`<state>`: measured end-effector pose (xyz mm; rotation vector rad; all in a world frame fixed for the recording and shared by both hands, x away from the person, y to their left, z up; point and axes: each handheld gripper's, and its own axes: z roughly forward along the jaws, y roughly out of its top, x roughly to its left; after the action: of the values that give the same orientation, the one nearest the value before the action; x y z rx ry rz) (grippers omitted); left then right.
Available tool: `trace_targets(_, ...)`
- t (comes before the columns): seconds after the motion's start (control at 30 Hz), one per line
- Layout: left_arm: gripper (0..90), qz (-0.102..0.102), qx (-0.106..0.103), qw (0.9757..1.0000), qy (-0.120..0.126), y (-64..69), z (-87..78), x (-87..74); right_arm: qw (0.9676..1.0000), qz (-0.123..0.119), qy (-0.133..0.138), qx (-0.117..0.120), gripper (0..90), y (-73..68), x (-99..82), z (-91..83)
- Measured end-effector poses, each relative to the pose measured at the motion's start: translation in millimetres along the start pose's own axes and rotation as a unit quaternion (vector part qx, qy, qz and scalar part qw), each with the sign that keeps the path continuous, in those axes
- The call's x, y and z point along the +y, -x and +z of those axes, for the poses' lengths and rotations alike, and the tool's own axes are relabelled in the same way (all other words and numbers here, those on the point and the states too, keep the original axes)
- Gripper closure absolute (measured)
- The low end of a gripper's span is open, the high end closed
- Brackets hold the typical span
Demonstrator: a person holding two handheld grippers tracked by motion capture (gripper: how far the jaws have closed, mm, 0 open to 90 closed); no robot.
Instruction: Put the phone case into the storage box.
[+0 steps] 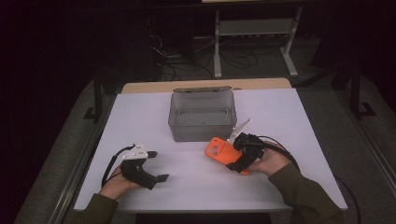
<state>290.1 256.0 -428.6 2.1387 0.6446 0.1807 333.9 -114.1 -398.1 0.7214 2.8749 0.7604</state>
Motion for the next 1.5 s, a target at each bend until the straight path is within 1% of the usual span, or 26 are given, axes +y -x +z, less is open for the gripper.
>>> trace_targets(0.33, 0.0, 0.001, 0.0, 1.0, 0.001, 0.6, -0.4, 0.2, 0.9998, -0.014, 0.007, 0.012, 15.5, -5.8, 17.1, 6.4)
trace_targets(0.6, 0.0, 0.002, -0.001, 1.0, 0.002, 0.8, -0.8, 0.4, 0.9996, -0.024, 0.002, 0.018, 15.5, -10.9, 30.0, 14.6)
trace_targets(0.83, 0.0, 0.002, 0.0, 1.0, 0.001, 0.7, -1.0, 0.6, 0.9993, -0.032, -0.002, 0.02, 15.5, -10.7, 39.7, 22.2)
trace_targets(1.13, 0.0, 0.003, 0.0, 1.0, 0.0, 0.9, -1.3, 1.0, 0.9986, -0.046, -0.005, 0.026, 15.5, -14.6, 53.9, 32.6)
trace_targets(1.3, 0.0, 0.002, 0.0, 1.0, 0.0, 0.2, -1.0, 0.9, 0.9981, -0.053, -0.009, 0.03, 15.5, -15.7, 60.0, 38.4)
trace_targets(1.5, 0.0, 0.003, 0.003, 1.0, 0.0, -0.1, -1.4, 0.9, 0.9979, -0.056, -0.006, 0.033, 15.5, -17.9, 63.1, 41.5)
